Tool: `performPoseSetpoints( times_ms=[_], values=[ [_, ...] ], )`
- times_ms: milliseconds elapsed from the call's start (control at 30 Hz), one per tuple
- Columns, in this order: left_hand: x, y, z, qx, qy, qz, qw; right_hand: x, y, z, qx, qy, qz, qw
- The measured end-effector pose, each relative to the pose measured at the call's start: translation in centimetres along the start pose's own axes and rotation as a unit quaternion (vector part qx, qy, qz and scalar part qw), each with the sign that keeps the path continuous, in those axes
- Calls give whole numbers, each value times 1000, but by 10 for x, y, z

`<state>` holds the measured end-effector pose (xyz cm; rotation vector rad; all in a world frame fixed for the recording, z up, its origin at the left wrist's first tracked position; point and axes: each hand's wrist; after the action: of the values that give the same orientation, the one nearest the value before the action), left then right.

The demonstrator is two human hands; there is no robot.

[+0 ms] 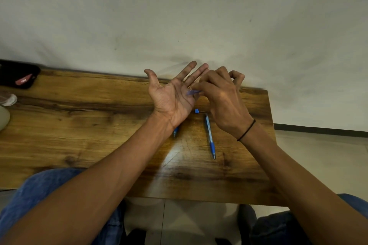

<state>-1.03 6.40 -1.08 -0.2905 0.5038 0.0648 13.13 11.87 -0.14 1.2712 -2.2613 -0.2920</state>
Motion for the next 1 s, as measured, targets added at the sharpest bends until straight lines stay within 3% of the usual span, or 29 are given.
performPoseSetpoints(
  times_ms=[367, 433, 533, 633, 833, 1000],
  values=[
    [-2, 3, -2, -8, 0, -4, 1000, -5, 0, 2, -21, -5, 6, 1000],
    [-5, 5, -2, -78, 68, 7, 995, -10, 1, 0, -43, 5, 8, 999],
    [-10, 8, -5, -238, 198, 45, 950, -19, 2, -5, -77, 15, 21, 997],
    [-16, 8, -6, -310, 256, 90, 911, -23, 3, -11, -84, 18, 59, 995],
    [-14, 4, 2, -236, 364, 178, 883, -27, 3, -22, -94, 7, 48, 994],
    [-5, 0, 5, -176, 451, 202, 851, -26, 6, -24, -108, 6, 77, 991]
  ],
)
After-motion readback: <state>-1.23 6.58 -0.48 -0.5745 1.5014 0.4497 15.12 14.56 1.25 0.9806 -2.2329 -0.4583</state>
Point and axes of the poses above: each hand's wrist, its own y-axis towards the middle knuckle, its own z-axis out of the palm, x = y × z, and after that the axes turned 7 degrees about y, right-handed
